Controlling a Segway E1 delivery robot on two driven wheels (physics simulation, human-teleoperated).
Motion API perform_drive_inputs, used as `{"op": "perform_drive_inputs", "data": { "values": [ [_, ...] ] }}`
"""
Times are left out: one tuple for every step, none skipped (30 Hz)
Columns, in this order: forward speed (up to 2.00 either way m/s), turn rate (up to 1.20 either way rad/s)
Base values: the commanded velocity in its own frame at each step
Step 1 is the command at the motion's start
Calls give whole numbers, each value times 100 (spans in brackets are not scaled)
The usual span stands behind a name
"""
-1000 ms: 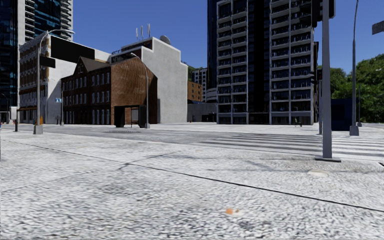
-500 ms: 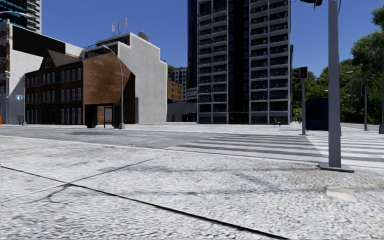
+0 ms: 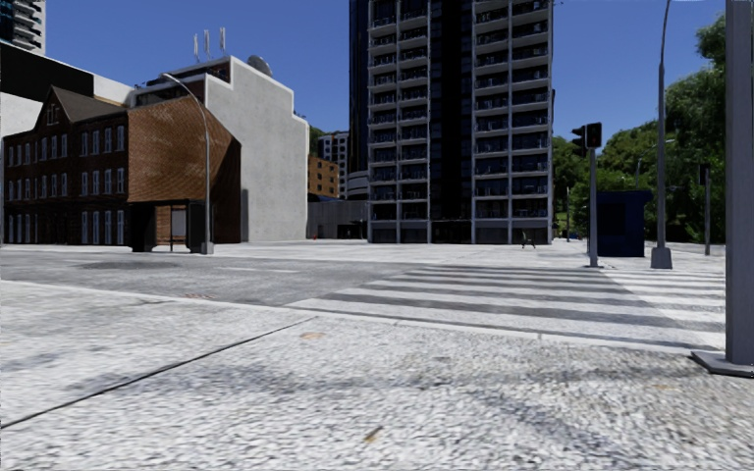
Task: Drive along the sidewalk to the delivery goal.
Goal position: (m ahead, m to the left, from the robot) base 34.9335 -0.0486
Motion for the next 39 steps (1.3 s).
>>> {"op": "perform_drive_inputs", "data": {
  "values": [
    [200,-29],
    [200,-29],
    [200,-29],
    [200,-29],
    [200,-30],
    [200,-30],
    [200,-31],
    [200,-31],
    [200,-32],
    [200,-33],
    [200,-34],
    [200,-35],
    [200,-35],
    [200,-36],
    [200,-38],
    [200,-43],
    [200,-43],
    [200,-47],
    [200,-48],
    [200,-48],
    [200,-49],
    [200,-49],
    [200,-49],
    [200,-49],
    [200,-49],
    [200,-49],
    [200,-49],
    [200,-49],
    [200,-49],
    [200,-50],
    [200,-50],
    [200,-50],
    [200,-50],
    [200,-50],
    [200,-50],
    [200,-50],
    [200,-50],
    [200,-50],
    [200,-49]
  ]
}}
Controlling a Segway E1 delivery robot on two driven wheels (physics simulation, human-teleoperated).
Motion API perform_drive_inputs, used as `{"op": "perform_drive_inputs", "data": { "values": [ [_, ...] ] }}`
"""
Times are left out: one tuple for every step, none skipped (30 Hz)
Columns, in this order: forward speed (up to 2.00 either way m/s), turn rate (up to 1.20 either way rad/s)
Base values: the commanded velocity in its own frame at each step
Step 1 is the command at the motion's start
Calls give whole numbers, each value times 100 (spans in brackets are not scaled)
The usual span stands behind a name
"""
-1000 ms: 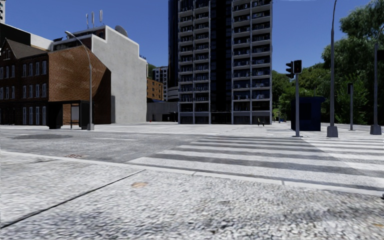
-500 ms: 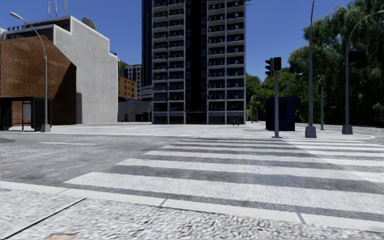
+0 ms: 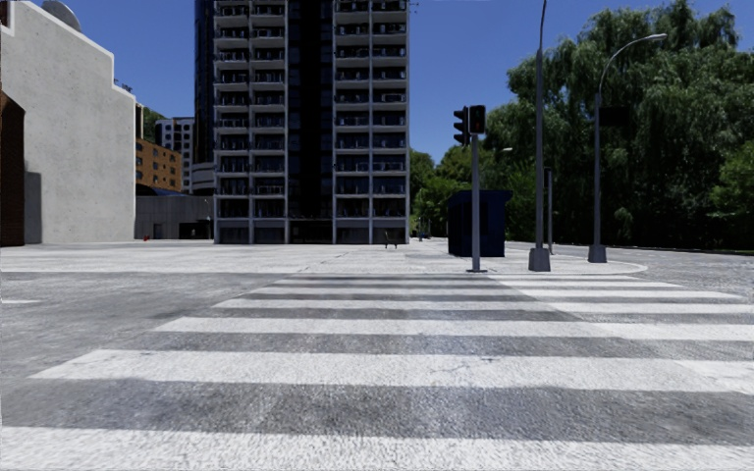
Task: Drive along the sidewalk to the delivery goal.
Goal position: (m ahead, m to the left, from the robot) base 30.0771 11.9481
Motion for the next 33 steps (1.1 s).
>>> {"op": "perform_drive_inputs", "data": {
  "values": [
    [200,-33],
    [200,-13],
    [200,0],
    [200,0],
    [200,0],
    [200,0],
    [200,0],
    [200,0],
    [200,0],
    [200,0],
    [200,0],
    [200,0],
    [200,0],
    [200,0],
    [200,0],
    [200,0],
    [200,0],
    [200,0],
    [200,0],
    [200,0],
    [200,0],
    [200,0],
    [200,0],
    [200,0],
    [200,0],
    [200,0],
    [200,0],
    [200,0],
    [200,0],
    [200,0],
    [200,0],
    [200,0],
    [200,0]
  ]
}}
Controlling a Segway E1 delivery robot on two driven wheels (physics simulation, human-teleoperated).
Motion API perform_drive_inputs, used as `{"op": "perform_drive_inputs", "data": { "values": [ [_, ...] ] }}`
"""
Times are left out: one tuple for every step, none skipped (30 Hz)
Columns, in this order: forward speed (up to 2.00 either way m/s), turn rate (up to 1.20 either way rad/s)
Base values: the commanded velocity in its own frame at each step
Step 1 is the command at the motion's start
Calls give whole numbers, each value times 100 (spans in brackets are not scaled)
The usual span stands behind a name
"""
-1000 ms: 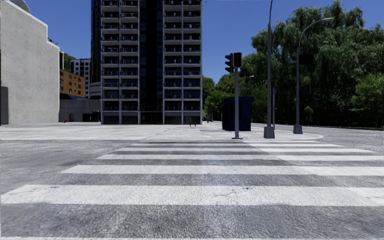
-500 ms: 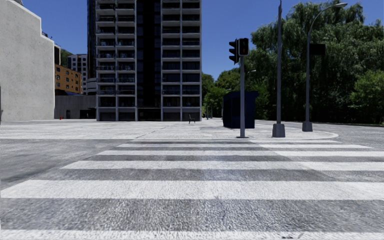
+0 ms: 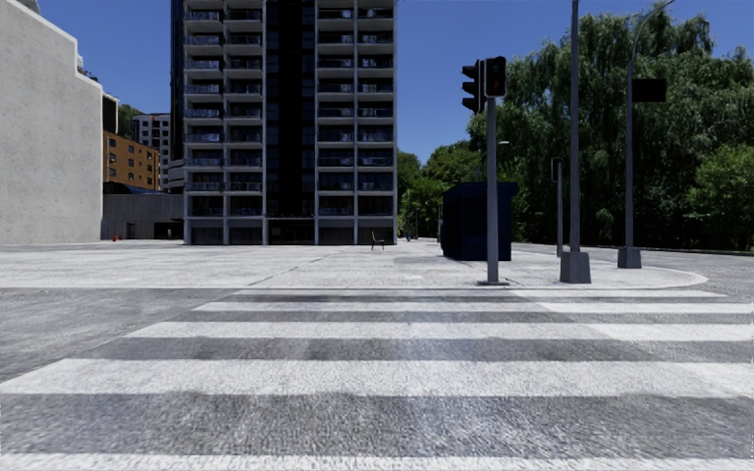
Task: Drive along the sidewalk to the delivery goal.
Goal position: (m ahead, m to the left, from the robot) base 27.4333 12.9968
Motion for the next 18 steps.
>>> {"op": "perform_drive_inputs", "data": {
  "values": [
    [200,0],
    [200,0],
    [200,0],
    [200,0],
    [200,0],
    [200,0],
    [200,0],
    [200,0],
    [200,0],
    [200,0],
    [200,0],
    [200,0],
    [200,0],
    [200,0],
    [200,0],
    [200,0],
    [200,0],
    [200,0]
  ]
}}
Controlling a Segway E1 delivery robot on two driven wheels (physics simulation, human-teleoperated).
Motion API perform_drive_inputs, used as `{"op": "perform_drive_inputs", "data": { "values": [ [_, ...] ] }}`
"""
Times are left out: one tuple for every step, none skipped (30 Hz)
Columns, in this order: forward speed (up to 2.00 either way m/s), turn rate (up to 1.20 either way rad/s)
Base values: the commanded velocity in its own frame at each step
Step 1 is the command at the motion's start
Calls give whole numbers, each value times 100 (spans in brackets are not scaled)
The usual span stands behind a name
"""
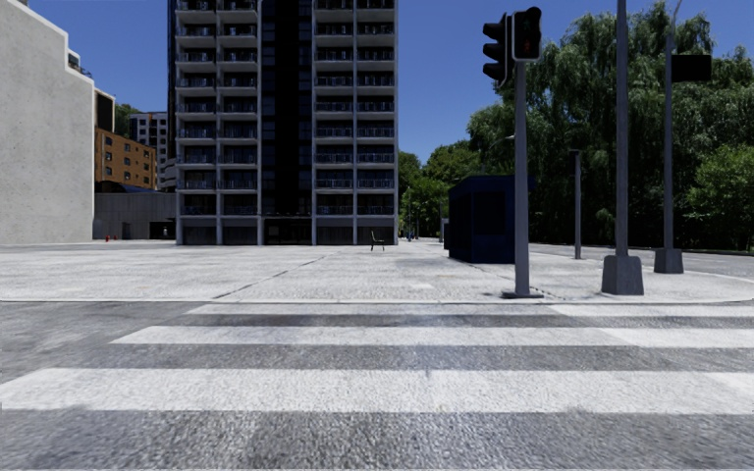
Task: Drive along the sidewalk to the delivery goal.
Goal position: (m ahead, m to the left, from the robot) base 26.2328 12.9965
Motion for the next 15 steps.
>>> {"op": "perform_drive_inputs", "data": {
  "values": [
    [200,0],
    [200,0],
    [200,0],
    [200,0],
    [200,0],
    [200,0],
    [200,0],
    [200,0],
    [200,0],
    [200,0],
    [200,0],
    [200,0],
    [200,0],
    [200,0],
    [200,0]
  ]
}}
